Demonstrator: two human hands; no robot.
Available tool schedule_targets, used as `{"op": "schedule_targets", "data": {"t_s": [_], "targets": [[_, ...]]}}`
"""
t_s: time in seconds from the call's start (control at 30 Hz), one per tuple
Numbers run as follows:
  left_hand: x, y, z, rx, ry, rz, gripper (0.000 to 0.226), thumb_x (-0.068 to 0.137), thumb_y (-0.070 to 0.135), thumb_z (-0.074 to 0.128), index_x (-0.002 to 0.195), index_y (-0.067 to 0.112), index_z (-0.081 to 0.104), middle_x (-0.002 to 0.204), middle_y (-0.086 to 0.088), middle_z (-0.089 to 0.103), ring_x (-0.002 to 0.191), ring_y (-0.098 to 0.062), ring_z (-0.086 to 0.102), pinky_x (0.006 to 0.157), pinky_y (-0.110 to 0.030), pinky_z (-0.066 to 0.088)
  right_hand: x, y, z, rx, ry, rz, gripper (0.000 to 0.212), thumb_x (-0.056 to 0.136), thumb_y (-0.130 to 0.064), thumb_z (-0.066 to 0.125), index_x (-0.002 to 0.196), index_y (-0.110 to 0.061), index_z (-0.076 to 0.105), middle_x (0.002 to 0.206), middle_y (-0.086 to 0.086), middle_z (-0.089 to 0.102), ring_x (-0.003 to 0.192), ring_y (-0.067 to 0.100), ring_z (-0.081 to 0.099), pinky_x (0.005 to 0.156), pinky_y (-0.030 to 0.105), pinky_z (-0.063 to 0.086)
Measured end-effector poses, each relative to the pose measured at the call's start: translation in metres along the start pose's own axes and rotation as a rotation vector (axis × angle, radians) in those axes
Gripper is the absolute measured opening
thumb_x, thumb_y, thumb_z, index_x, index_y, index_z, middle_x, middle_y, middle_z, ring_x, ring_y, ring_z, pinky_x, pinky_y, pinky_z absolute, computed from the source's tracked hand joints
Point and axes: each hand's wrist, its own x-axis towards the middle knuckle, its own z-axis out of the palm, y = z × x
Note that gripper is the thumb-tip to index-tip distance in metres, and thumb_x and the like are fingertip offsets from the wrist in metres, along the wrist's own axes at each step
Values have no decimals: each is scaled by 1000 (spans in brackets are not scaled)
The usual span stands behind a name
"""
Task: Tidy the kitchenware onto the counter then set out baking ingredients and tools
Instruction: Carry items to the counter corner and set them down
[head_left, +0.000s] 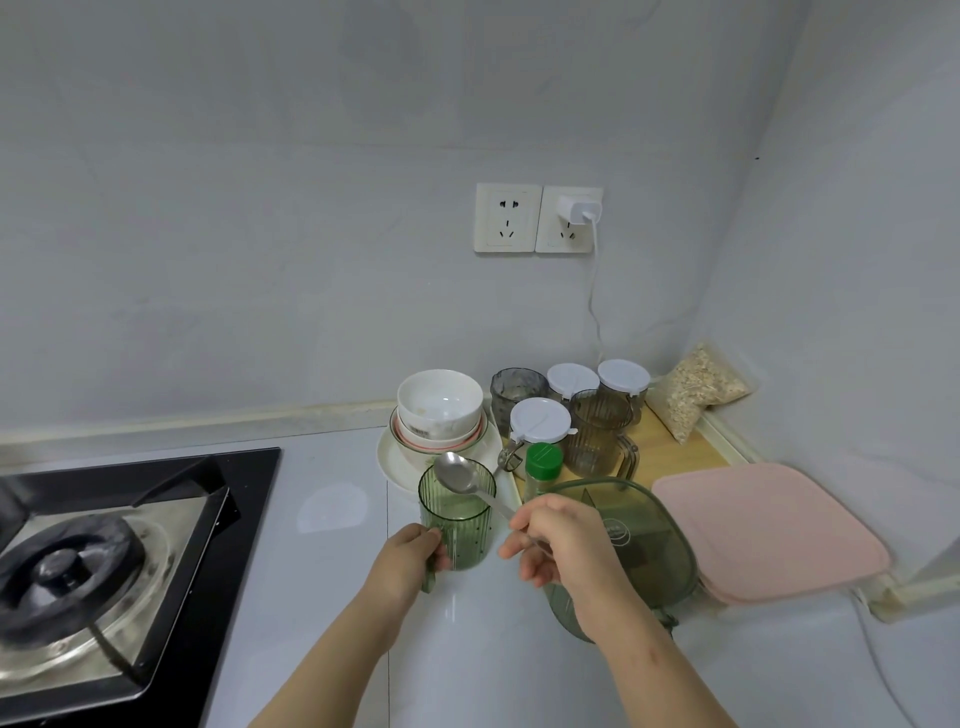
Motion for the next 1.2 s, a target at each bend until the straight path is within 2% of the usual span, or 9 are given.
{"op": "schedule_targets", "data": {"t_s": [0.27, 0.4, 0.57, 0.73, 0.8, 0.87, 1.03, 1.13, 1.2], "targets": [[-1, 0, -1, -4, -4, -4, 29, 98, 12, 39, 70, 9, 44, 70, -6, 52, 61, -17, 40, 57, -22, 32, 4, 0, 3, -53, -1, 50, 21, 85, 3, 43, 73, -5, 59, 51, 3, 65, 41, 14, 50, 42, 20, 37], [-2, 2, -1, -6, -5, -9, 28, 98, 12, 40, 71, 9, 44, 69, -6, 52, 60, -16, 40, 56, -22, 31, 3, 0, 2, 29, 5, 55, 16, 85, -3, 51, 74, -6, 61, 54, 4, 68, 44, 13, 59, 43, 21, 37], [-3, 2, -1, -5, -12, -10, 28, 98, 12, 39, 70, 10, 43, 70, -6, 52, 60, -16, 40, 56, -21, 31, 3, 0, 3, 91, -63, 4, 15, 90, -10, 51, 86, -9, 65, 77, 4, 73, 79, 15, 68, 60, 25, 49], [-3, 2, -1, -2, -14, -9, 29, 98, 12, 39, 70, 10, 44, 70, -5, 52, 60, -16, 40, 57, -21, 31, 9, 7, 8, 101, -113, -28, 13, 89, -19, 54, 94, -25, 64, 111, 3, 65, 107, 11, 58, 78, 28, 51], [-3, 1, -2, 2, -15, -10, 28, 98, 12, 39, 70, 10, 44, 70, -5, 52, 61, -16, 40, 57, -21, 32, 10, 8, 11, 107, -144, -20, 19, 90, -24, 53, 108, -24, 61, 122, 0, 59, 115, 11, 52, 81, 28, 49], [-2, 1, -2, 6, -19, -10, 28, 98, 12, 39, 71, 10, 44, 72, -6, 52, 61, -16, 40, 58, -22, 32, 10, 9, 13, 80, -174, -19, 29, 94, -27, 50, 122, -25, 52, 124, -8, 52, 116, 8, 48, 84, 27, 48], [-2, 0, -2, 0, -23, -8, 28, 99, 13, 39, 71, 10, 44, 73, -6, 51, 62, -16, 40, 59, -22, 32, 9, 10, 14, 26, -208, -6, 18, 96, -29, 48, 114, -31, 49, 121, -7, 50, 113, 9, 49, 87, 30, 47], [-1, 0, -3, -24, -30, -24, 28, 98, 14, 40, 71, 12, 45, 71, -4, 54, 63, -15, 41, 59, -23, 31, 10, 12, 12, 21, -215, 19, 40, 94, -28, 50, 134, -28, 42, 129, -4, 49, 114, 13, 50, 84, 29, 48], [0, 0, -4, -45, -47, -46, 27, 98, 17, 42, 72, 13, 48, 71, 0, 59, 67, -15, 44, 64, -24, 33, 10, 14, 10, 32, -215, 35, 47, 93, -25, 51, 137, -33, 37, 128, -4, 51, 112, 14, 53, 85, 30, 48]]}}
